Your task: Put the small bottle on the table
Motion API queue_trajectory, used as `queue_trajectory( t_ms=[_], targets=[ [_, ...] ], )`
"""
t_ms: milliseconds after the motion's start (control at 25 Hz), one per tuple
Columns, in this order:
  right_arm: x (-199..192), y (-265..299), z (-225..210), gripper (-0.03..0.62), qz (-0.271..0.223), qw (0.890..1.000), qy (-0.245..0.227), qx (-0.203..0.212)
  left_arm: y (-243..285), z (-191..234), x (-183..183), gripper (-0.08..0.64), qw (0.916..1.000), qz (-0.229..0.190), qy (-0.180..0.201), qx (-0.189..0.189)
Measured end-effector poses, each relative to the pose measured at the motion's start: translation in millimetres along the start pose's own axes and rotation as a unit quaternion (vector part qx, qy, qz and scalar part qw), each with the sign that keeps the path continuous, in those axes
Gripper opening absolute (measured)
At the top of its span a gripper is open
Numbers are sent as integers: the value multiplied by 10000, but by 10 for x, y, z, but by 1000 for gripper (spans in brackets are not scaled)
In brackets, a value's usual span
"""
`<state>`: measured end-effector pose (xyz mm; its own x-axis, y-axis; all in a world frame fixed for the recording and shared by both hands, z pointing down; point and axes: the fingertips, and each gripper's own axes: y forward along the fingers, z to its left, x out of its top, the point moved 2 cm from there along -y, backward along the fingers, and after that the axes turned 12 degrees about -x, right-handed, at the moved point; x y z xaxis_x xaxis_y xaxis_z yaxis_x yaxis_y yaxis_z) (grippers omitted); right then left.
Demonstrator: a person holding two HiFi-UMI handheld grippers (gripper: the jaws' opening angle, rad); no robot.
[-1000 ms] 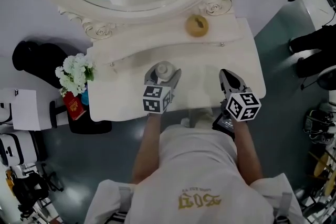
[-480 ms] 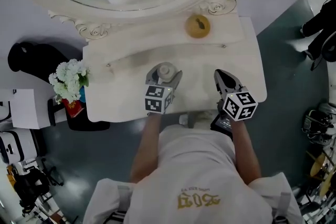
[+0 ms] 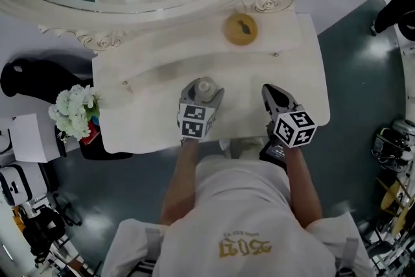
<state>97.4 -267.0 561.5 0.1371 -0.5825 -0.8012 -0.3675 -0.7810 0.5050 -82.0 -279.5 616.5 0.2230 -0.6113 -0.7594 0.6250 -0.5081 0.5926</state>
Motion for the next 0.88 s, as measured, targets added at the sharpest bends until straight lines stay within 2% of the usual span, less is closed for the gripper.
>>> queue_trajectory(
  t_ms=[200, 680, 880],
  targets=[
    [-49, 44, -6, 12, 120, 9999, -3, 13, 87, 3, -101, 347, 9999, 149, -2, -35],
    [-122, 98, -77, 12, 281, 9996, 49, 14, 156, 24, -99, 348, 9999, 82, 63, 40],
    [-130, 109, -21, 12, 305, 9995, 26, 82, 172, -6, -153, 348, 9984, 279, 488, 81]
  ],
)
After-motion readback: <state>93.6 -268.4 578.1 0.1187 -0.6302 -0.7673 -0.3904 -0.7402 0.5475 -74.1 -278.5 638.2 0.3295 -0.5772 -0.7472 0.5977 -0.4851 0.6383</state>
